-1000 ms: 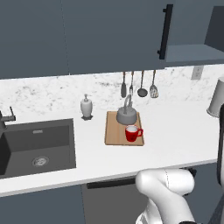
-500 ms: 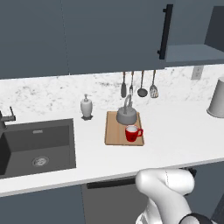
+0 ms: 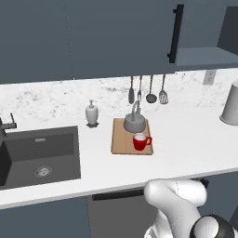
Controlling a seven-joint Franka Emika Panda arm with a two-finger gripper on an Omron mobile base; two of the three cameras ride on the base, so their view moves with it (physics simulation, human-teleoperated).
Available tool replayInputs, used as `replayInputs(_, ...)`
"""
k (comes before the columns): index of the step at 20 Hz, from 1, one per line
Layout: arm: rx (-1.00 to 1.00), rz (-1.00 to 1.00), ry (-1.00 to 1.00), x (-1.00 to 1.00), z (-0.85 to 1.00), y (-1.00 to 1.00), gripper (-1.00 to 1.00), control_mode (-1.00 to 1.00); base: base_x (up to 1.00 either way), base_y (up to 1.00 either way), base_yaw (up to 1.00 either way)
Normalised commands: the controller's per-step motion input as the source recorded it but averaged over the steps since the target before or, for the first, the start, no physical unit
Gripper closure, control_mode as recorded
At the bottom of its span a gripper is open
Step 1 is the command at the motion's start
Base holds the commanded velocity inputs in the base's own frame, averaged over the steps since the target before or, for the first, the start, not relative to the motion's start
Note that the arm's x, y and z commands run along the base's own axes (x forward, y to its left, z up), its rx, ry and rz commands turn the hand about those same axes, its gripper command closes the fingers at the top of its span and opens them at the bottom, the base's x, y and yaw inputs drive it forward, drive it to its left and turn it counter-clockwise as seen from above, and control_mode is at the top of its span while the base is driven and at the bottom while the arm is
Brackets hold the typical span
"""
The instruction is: Pick the kettle from the counter and place it on the tray. Then pick the mug from the cabinet and place it on the tray. Then close the cabinet doors.
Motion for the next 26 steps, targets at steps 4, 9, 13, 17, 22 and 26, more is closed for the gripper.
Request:
replayInputs(4, 0.0, 0.0, -0.24, -0.57, 0.19, -0.23, -1.0, -1.0, 0.0, 0.0, 0.0)
replayInputs(9, 0.0, 0.0, -0.11, -0.26, 0.18, -0.28, -1.0, -1.0, 0.0, 0.0, 0.0)
replayInputs(13, 0.0, 0.0, 0.0, 0.09, 0.07, -0.36, -1.0, -1.0, 0.0, 0.0, 0.0)
replayInputs(17, 0.0, 0.0, 0.03, 0.24, 0.02, -0.29, -1.0, -1.0, 0.0, 0.0, 0.0)
replayInputs(22, 0.0, 0.0, 0.02, 0.24, 0.02, -0.18, -1.0, -1.0, 0.0, 0.0, 0.0)
replayInputs(26, 0.0, 0.0, 0.01, 0.28, 0.03, 0.0, -1.0, -1.0, 0.0, 0.0, 0.0)
